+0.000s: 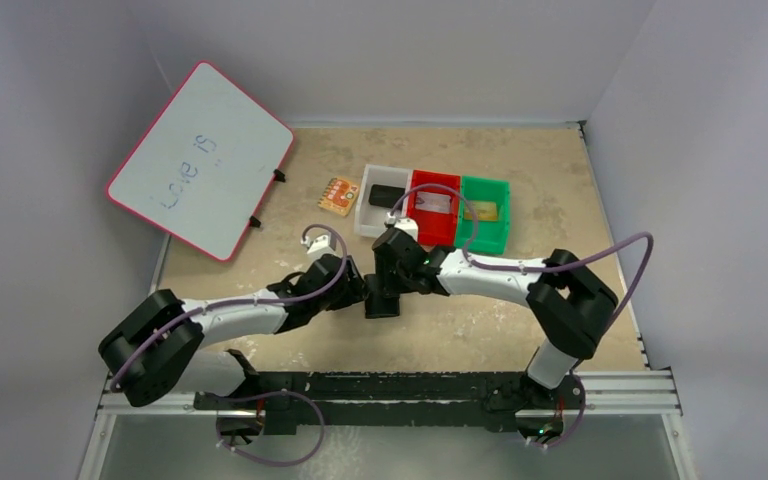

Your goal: Take the credit cards out of the card holder

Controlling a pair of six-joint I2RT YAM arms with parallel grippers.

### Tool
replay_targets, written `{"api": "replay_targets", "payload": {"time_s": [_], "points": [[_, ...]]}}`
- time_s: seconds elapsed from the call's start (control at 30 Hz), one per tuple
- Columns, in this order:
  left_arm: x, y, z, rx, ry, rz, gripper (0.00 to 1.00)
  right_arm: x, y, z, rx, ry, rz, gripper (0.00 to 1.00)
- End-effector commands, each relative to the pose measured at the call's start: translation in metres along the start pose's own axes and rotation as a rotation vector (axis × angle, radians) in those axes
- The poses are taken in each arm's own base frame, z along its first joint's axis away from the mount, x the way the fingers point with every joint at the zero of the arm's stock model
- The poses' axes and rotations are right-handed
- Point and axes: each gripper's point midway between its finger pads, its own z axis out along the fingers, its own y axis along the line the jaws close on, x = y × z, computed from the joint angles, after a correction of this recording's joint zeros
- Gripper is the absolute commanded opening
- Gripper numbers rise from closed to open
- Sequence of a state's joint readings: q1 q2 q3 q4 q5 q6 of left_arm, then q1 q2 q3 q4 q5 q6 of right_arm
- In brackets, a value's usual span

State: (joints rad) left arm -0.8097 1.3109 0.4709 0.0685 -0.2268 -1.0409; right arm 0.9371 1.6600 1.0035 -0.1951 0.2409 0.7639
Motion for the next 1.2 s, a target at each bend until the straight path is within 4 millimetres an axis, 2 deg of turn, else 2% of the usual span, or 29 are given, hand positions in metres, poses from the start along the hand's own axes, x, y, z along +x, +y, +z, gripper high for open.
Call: {"api": "replay_targets", "payload": {"time_s": [0.0,0.07,0.2,0.27,0.3,0.37,0.43,0.5,0.53,0.67,0.73,0.83,0.93,1.03,1.17], "points": [[-0.001,-0.012,0.005,0.051,-0.048,-0.027,0.55,0.01,0.004,0.004,0.041,0.003,-0.009,0.55],[0.002,-0.015,0.005,0.071,-0.044,-0.03,0.55,0.018,0.003,0.005,0.053,0.018,-0.019,0.55],[0.014,-0.01,0.008,0.049,-0.01,0.01,0.53,0.025,-0.008,0.007,0.124,0.023,-0.013,0.47],[0.023,-0.002,0.009,0.012,0.012,0.042,0.49,0.025,-0.012,0.006,0.146,0.019,-0.005,0.41],[0.027,0.004,0.009,-0.013,0.016,0.056,0.47,0.023,-0.013,0.005,0.148,0.014,-0.003,0.34],[0.034,0.015,0.01,-0.053,0.017,0.075,0.43,0.024,-0.008,0.002,0.122,0.018,0.013,0.29],[0.042,0.024,0.011,-0.091,0.024,0.096,0.38,0.026,0.002,-0.001,0.054,0.032,0.029,0.27],[0.049,0.035,0.012,-0.148,0.033,0.126,0.31,0.021,0.012,-0.007,-0.008,0.013,0.051,0.27],[0.051,0.04,0.012,-0.184,0.03,0.14,0.29,0.022,0.012,-0.007,-0.027,0.014,0.061,0.26],[0.062,0.048,0.013,-0.239,0.036,0.184,0.23,0.021,0.022,-0.012,-0.144,0.017,0.095,0.2],[0.064,0.051,0.013,-0.268,0.029,0.2,0.19,0.02,0.014,-0.012,-0.118,0.02,0.108,0.26],[0.066,0.059,0.013,-0.305,0.021,0.202,0.15,0.018,-0.01,-0.016,-0.015,0.012,0.12,0.46],[0.067,0.055,0.013,-0.292,0.015,0.195,0.15,0.011,-0.023,-0.021,0.063,-0.013,0.099,0.57],[0.066,0.045,0.014,-0.263,0.01,0.189,0.15,0.013,-0.02,-0.022,0.061,0.001,0.08,0.59],[0.065,0.037,0.014,-0.244,0.01,0.188,0.15,0.022,-0.026,-0.016,0.101,0.025,0.081,0.59]]}}
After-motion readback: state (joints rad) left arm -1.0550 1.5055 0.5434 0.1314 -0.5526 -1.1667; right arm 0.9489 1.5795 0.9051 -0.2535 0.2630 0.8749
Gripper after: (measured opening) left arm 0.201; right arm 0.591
